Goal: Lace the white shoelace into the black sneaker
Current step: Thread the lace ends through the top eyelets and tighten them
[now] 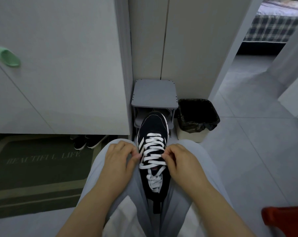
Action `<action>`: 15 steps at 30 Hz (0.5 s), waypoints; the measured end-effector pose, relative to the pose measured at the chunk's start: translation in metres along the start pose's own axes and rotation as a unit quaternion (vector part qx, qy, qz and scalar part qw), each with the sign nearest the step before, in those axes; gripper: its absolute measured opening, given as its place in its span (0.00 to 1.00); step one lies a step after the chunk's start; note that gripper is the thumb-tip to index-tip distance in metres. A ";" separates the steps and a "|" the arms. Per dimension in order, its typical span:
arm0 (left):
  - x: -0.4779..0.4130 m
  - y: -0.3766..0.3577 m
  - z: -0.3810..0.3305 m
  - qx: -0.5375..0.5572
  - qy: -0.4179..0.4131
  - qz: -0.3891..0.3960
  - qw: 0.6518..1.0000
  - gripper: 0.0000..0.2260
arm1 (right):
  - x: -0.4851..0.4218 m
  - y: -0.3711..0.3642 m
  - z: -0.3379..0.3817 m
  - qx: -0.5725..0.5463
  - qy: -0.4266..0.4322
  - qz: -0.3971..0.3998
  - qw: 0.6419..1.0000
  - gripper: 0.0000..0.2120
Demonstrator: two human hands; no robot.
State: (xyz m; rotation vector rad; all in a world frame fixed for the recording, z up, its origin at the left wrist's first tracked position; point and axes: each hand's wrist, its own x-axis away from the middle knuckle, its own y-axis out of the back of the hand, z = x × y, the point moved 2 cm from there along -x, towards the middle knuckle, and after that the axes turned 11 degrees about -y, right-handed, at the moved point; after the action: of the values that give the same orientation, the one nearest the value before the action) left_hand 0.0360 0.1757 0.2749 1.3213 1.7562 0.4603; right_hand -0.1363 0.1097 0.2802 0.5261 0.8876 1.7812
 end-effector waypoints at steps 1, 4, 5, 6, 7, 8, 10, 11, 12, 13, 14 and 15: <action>0.000 0.001 0.001 0.001 -0.004 -0.004 1.000 0.06 | 0.000 0.000 0.000 -0.003 0.000 0.000 1.000 0.06; 0.000 -0.003 -0.002 -0.013 -0.016 0.019 1.000 0.09 | 0.001 0.002 0.002 -0.027 -0.003 -0.002 1.000 0.05; 0.000 -0.005 -0.004 -0.024 -0.020 0.028 0.999 0.11 | 0.002 0.003 0.003 -0.031 -0.006 -0.002 1.000 0.04; -0.001 -0.006 -0.005 -0.038 -0.024 0.033 0.998 0.13 | 0.002 0.002 0.003 -0.027 -0.006 -0.001 1.000 0.05; -0.001 -0.008 -0.005 -0.048 -0.027 0.035 0.998 0.14 | 0.003 0.002 0.004 -0.022 -0.005 -0.001 1.000 0.06; -0.001 -0.009 -0.006 -0.053 -0.027 0.036 0.998 0.13 | 0.003 0.001 0.004 -0.020 -0.004 -0.004 1.000 0.06; -0.002 -0.011 -0.006 -0.049 -0.025 0.040 0.998 0.13 | 0.002 0.000 0.004 -0.031 -0.003 -0.009 0.999 0.03; -0.002 -0.011 -0.006 -0.041 -0.024 0.041 0.998 0.13 | 0.002 0.000 0.003 -0.035 -0.003 -0.013 0.999 0.03; -0.001 -0.011 -0.006 -0.030 -0.021 0.041 0.999 0.13 | 0.001 0.000 0.002 -0.033 -0.003 -0.016 0.999 0.03; -0.001 -0.011 -0.005 -0.017 -0.015 0.039 0.999 0.14 | 0.001 0.000 0.001 -0.029 -0.004 -0.018 0.999 0.04; -0.001 -0.010 -0.005 -0.006 -0.008 0.037 0.999 0.14 | 0.000 0.000 0.000 -0.026 -0.005 -0.020 0.999 0.05; -0.001 -0.009 -0.004 0.001 0.000 0.037 0.999 0.13 | 0.000 0.000 0.000 -0.024 -0.005 -0.020 1.000 0.05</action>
State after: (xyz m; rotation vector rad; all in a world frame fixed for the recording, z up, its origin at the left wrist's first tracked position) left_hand 0.0271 0.1722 0.2714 1.3917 1.7132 0.5004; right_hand -0.1366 0.1100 0.2805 0.4823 0.8419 1.7573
